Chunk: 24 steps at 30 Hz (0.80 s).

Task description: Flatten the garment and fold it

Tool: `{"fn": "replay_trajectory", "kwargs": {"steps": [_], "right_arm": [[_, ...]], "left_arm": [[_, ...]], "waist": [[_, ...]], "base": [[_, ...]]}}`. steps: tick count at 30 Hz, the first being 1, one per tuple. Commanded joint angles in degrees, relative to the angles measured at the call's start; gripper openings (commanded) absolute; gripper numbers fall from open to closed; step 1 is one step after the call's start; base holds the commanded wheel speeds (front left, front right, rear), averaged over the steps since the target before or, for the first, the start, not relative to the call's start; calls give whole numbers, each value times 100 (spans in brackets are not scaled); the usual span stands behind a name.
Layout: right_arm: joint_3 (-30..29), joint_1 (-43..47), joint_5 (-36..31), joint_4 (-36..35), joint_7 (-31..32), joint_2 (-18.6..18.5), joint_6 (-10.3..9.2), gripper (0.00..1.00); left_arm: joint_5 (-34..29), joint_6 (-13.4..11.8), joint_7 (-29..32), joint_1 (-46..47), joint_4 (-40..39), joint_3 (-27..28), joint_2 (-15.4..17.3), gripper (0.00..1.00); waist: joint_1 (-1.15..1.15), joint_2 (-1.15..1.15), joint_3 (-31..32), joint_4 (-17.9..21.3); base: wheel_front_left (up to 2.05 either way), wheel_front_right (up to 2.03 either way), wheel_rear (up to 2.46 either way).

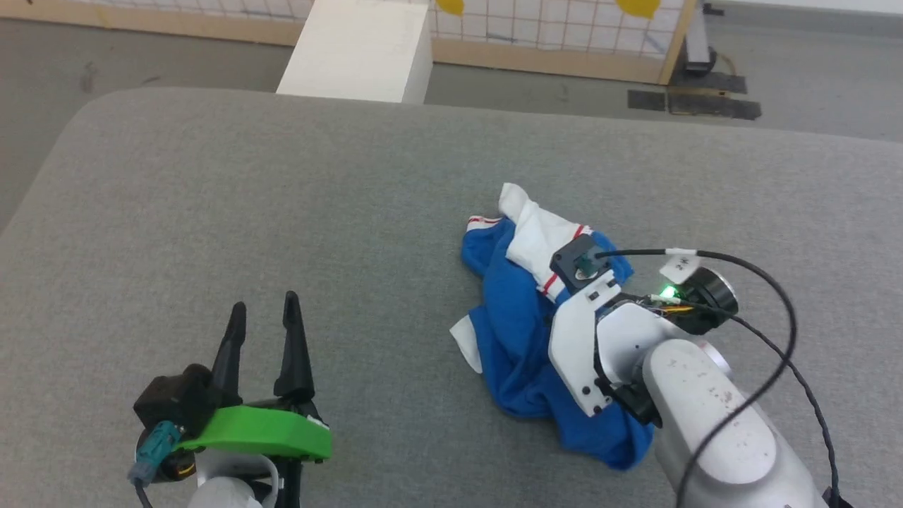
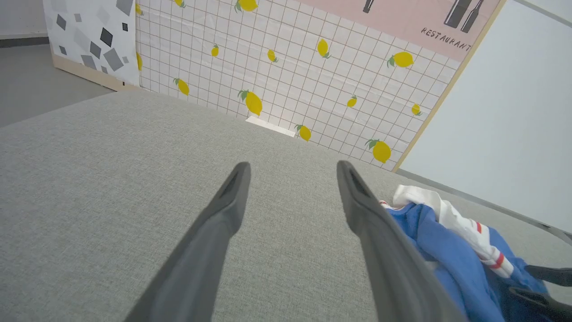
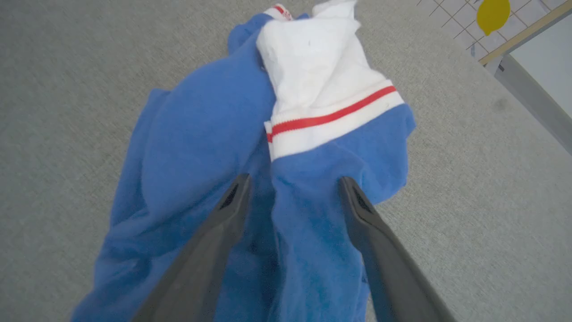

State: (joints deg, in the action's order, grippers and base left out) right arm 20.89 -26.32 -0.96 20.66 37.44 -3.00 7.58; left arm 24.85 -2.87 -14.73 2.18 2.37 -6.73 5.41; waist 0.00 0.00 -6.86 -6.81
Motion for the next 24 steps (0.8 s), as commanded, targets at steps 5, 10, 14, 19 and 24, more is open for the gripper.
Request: {"fn": "replay_trajectory", "kwargs": {"steps": [5, 10, 14, 19, 24], "right_arm": [[180, -206, -28, 349, 166, -25, -9, 28], [-28, -306, 172, 320, -195, -30, -9, 0], [-581, -255, 584, 31, -615, -6, -9, 0], [-2007, 109, 952, -684, -1056, 9, -9, 0], [-3609, 1094, 1042, -1170, -891, 11, -9, 0]], "left_arm": [[-168, 187, -27, 50, 54, 154, -136, 100], [-258, 305, -27, 98, 84, 251, -196, 100], [-305, 353, -27, 61, 94, 310, -222, 100], [-331, 423, -27, 5, 124, 306, -239, 100], [-324, 490, -27, -51, 218, 249, -246, 100]], "waist": [[0, 0, -207, -112], [0, 0, -222, -63], [0, 0, -129, 52], [0, 0, -3, 194], [0, 0, 120, 327]], "base": [[0, 0, 0], [0, 0, 0], [0, 0, 0], [0, 0, 0], [0, 0, 0]]}}
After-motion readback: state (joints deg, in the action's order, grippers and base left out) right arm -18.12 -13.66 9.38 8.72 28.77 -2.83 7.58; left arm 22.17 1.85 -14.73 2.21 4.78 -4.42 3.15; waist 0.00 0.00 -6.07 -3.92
